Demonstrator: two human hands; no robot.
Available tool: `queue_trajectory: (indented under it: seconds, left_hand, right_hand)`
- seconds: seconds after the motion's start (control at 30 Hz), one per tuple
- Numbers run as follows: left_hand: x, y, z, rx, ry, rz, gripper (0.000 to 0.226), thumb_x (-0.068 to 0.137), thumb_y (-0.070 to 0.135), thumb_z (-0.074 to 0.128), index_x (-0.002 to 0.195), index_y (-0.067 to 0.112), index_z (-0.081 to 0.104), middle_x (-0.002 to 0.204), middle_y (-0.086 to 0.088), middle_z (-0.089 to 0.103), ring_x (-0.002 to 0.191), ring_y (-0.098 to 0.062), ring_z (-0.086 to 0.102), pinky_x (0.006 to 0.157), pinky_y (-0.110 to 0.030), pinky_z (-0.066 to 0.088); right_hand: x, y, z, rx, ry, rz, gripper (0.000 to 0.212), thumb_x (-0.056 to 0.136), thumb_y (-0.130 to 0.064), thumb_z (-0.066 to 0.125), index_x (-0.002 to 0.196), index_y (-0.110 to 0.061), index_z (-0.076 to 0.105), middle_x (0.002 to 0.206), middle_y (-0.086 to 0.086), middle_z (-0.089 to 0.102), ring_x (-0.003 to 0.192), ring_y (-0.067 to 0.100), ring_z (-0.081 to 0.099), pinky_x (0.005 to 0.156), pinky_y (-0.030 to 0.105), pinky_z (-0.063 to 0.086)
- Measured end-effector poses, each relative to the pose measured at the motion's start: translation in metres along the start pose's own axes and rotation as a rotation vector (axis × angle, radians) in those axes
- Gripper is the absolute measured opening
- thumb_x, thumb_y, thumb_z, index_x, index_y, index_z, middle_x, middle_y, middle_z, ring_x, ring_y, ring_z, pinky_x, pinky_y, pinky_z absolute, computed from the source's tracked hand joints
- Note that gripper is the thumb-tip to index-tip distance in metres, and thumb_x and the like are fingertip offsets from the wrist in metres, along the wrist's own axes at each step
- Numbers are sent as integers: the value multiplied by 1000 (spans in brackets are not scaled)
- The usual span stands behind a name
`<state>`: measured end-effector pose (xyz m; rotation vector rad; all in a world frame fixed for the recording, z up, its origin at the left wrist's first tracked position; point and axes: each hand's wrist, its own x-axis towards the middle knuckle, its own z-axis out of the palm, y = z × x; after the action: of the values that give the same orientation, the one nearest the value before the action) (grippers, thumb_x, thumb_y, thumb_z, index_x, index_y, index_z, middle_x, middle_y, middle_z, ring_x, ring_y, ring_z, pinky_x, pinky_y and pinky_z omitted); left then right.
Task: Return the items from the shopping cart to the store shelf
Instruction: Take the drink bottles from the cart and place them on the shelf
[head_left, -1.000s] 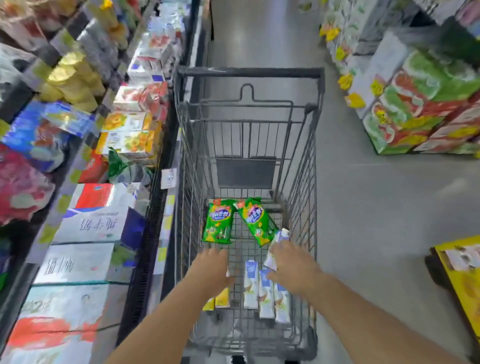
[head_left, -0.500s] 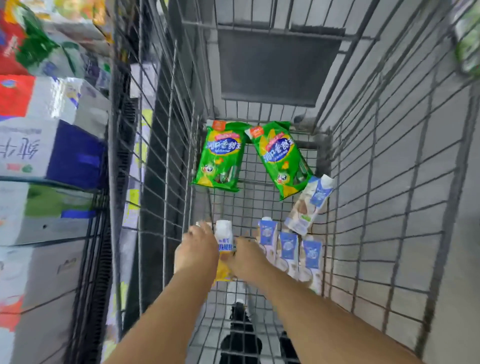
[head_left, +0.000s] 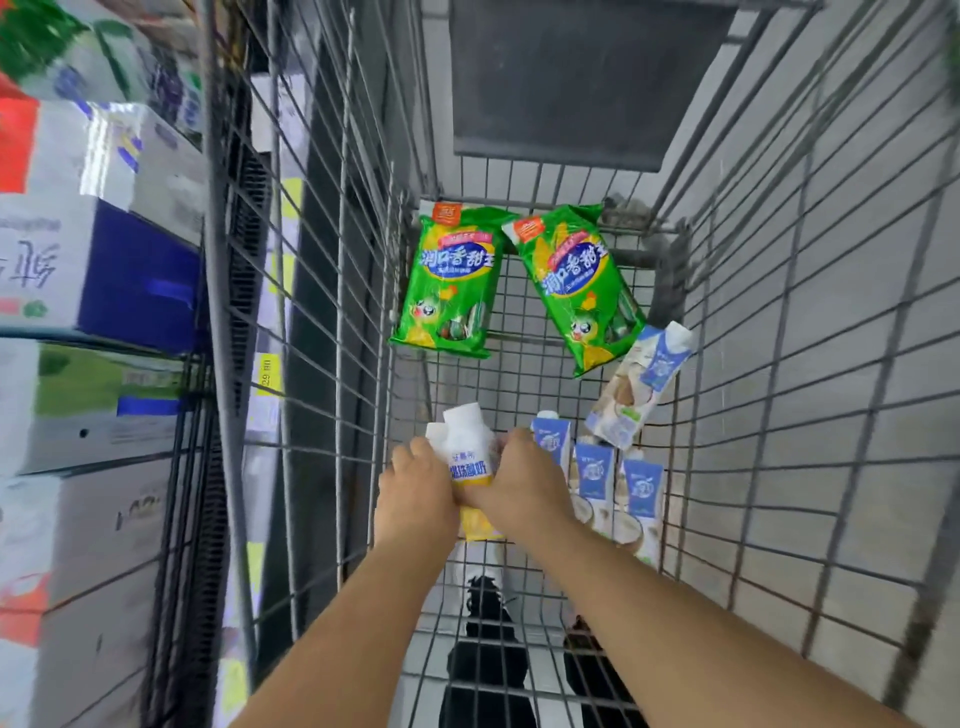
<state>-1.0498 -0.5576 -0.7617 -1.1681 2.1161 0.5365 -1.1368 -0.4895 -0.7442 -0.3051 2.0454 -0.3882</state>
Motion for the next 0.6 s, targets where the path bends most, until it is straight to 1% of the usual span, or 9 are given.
queue_trajectory:
  seconds: [0.07, 0.13, 0.27, 0.37, 0.43, 0.5, 0.53, 0.57, 0.6]
  left_hand:
    - [-1, 2, 0, -237, -55, -128, 32, 86, 16, 61, 109, 9, 39, 119, -12, 51, 107, -32, 56, 82, -36, 44]
    - [0, 5, 6, -406, -94, -177, 42, 83, 30, 67, 100, 11, 34, 113, -14, 57, 104, -33, 58, 75, -38, 45]
    - [-3, 13, 19, -628, -161, -240, 57, 74, 34, 78, 107, 10, 38, 109, -11, 58, 90, -27, 60, 64, -34, 44]
    - [0, 14, 25, -638, -174, -238, 61, 72, 33, 81, 108, 10, 40, 111, -12, 55, 88, -25, 59, 56, -30, 42]
    - [3, 15, 26, -644, -183, -225, 64, 70, 34, 82, 110, 10, 38, 113, -13, 54, 89, -26, 59, 54, -29, 44]
    - [4, 17, 27, -605, -187, -207, 70, 68, 36, 83, 115, 8, 39, 113, -13, 52, 95, -28, 60, 65, -37, 53]
    - [4, 18, 26, -576, -180, -199, 72, 67, 38, 82, 115, 8, 39, 112, -12, 52, 97, -29, 59, 72, -40, 55]
    - [5, 19, 25, -553, -175, -205, 71, 66, 40, 81, 113, 8, 39, 110, -10, 51, 97, -28, 59, 75, -41, 56]
    - [5, 21, 22, -540, -179, -221, 68, 66, 42, 80, 109, 9, 39, 105, -8, 52, 93, -25, 60, 71, -37, 55]
  right_hand:
    - [0, -2, -14, -38, 12, -19, 67, 63, -41, 87, 114, -14, 54, 108, 1, 66, 99, 24, 66, 76, 37, 53]
    - [2, 0, -26, -26, 34, -20, 67, 64, -38, 88, 116, -14, 53, 109, 1, 67, 98, 24, 66, 77, 38, 54]
    - [5, 12, -37, 28, 86, 0, 62, 63, -36, 87, 112, -15, 56, 103, -1, 68, 89, 21, 66, 67, 32, 51]
    - [5, 22, -40, 116, 99, 34, 61, 65, -36, 89, 113, -17, 57, 100, -5, 66, 84, 15, 63, 57, 25, 43]
    - [5, 27, -41, 151, 108, 34, 64, 64, -36, 89, 116, -18, 57, 103, -6, 67, 88, 15, 65, 66, 29, 51]
    - [4, 30, -42, 155, 120, 51, 64, 64, -37, 89, 117, -19, 57, 104, -6, 67, 90, 16, 65, 77, 35, 55]
    - [4, 31, -43, 160, 120, 60, 62, 65, -36, 88, 117, -20, 57, 103, -6, 67, 89, 16, 64, 77, 35, 55]
    - [4, 33, -45, 166, 121, 67, 61, 66, -35, 88, 116, -20, 56, 102, -7, 66, 89, 16, 64, 75, 35, 55]
    - [3, 34, -47, 171, 124, 70, 59, 67, -35, 87, 115, -20, 57, 102, -7, 65, 90, 17, 64, 74, 35, 56]
